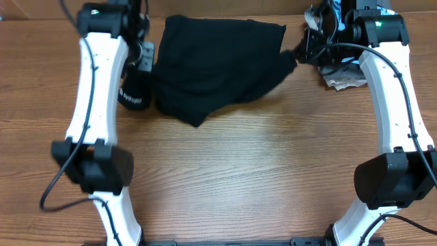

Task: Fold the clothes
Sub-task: 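Lay the shirt down and release both grippers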

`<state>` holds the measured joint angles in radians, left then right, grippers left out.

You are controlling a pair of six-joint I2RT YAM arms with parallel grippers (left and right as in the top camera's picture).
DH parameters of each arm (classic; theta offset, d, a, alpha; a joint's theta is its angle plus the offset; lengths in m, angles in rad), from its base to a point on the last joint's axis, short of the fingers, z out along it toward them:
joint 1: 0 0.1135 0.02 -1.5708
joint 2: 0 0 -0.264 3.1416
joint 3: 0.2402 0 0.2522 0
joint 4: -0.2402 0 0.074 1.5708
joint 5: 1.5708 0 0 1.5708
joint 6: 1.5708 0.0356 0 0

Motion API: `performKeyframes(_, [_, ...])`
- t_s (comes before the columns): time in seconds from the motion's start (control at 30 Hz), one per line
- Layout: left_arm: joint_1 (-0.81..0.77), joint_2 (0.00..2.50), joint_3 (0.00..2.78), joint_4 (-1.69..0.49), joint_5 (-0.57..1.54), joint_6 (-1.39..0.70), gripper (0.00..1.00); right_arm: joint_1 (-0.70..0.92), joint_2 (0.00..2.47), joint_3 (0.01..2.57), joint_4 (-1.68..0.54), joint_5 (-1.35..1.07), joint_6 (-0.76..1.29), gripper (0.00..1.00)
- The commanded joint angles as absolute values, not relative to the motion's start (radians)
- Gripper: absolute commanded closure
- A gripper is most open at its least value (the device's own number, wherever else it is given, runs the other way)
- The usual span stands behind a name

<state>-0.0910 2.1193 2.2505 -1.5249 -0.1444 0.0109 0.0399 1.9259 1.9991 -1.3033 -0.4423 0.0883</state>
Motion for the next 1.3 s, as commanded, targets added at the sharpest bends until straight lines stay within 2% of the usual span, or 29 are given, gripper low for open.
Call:
performKeyframes(0.0, [-0.084,2.204,2.260,-1.578,-0.133,0.009,0.96,0.036,1.896,2.005,-1.382,-0.341,0.069,0.96])
performKeyframes(0.23, [-0.084,2.338,2.258,-1.690,-0.133,-0.009,0.96,0.036,1.896,1.829,-1.425,-0.330,0.043,0.96])
performKeyframes(0.53, [-0.084,2.343,2.178,-1.690,-0.133,-0.031,0.96,0.036,1.896,1.619,-1.344,-0.341,0.044,0.96])
performKeyframes(0.87, [-0.064,2.343,2.142,-1.420,-0.168,-0.055,0.95,0.036,1.896,1.610,-1.026,-0.340,0.048,0.96])
performKeyframes(0.9, [-0.059,2.343,2.142,-1.387,-0.167,-0.060,0.83,0.036,1.896,1.610,-0.999,-0.340,0.049,0.87])
performKeyframes(0.93, [-0.057,2.343,2.142,-1.364,-0.164,-0.060,0.60,0.036,1.896,1.610,-0.978,-0.341,0.049,0.66])
performKeyframes(0.97, [-0.057,2.343,2.142,-1.346,-0.164,-0.060,0.32,0.036,1.896,1.610,-0.968,-0.341,0.049,0.51])
performKeyframes(1.0, [-0.057,2.343,2.142,-1.330,-0.164,-0.060,0.07,0.036,1.896,1.610,-0.962,-0.341,0.051,0.43])
performKeyframes(1.03, [-0.057,2.343,2.142,-1.321,-0.164,-0.060,0.00,0.036,1.895,1.612,-0.963,-0.347,0.053,0.38])
performKeyframes(1.27, [-0.057,2.327,2.247,-1.408,-0.144,-0.102,0.00,0.088,1.878,1.611,-1.019,-0.500,0.017,0.35])
